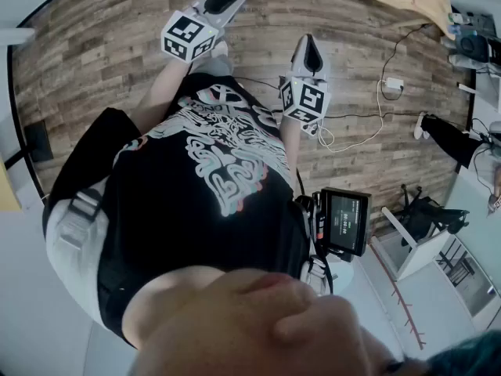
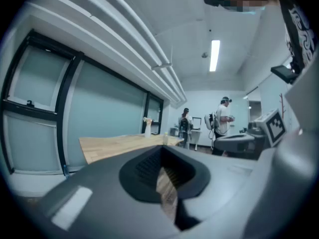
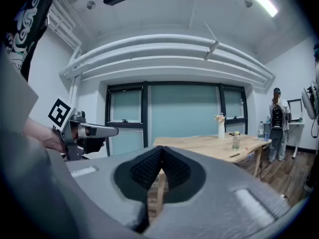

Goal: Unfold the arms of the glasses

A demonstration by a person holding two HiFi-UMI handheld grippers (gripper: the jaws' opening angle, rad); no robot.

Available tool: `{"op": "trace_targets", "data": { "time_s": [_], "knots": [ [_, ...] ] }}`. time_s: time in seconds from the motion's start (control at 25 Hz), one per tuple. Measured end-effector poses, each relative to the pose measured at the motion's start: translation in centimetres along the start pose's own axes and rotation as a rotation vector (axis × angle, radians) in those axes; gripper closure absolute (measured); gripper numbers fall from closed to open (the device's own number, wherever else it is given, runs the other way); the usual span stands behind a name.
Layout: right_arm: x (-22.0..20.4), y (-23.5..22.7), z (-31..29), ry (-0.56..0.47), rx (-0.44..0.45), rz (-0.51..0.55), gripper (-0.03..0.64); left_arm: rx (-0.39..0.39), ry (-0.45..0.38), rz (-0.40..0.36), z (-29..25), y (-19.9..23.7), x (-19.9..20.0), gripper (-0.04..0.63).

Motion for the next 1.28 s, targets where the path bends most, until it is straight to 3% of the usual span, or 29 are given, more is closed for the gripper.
{"op": "trace_targets", "data": {
  "time_s": [0.52,0.76,0.96,1.28],
  "knots": [
    [-0.2,0.5,0.2,0.008,0.008,-0.013,0.618,0.002,0.028,-0.014,0.3,-0.1,-0.2,0.606],
    [-0.5,1.2,0.1,0.013,0.075,-0.036,0.618,-0.001,0.021,0.052,0.2,-0.7,-0.3,0.606],
    [-0.5,1.3,0.0,-0.005,0.075,-0.032,0.618,0.09,0.058,0.0,0.1,-0.9,-0.1,0.606],
    [-0.2,1.5,-1.5,-0.015,0.123,0.005,0.617,0.079,0.064,-0.018,-1.0,-0.6,-0.1,0.606]
  ]
}}
Point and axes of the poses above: the fingertips, and each gripper's own axes: z backward along the fingers, y to its left, x out of its top, the point moved 10 cm from there along z, backward along the fingers, and after that the axes turned 9 degrees about -x, right-handed, at the moved point
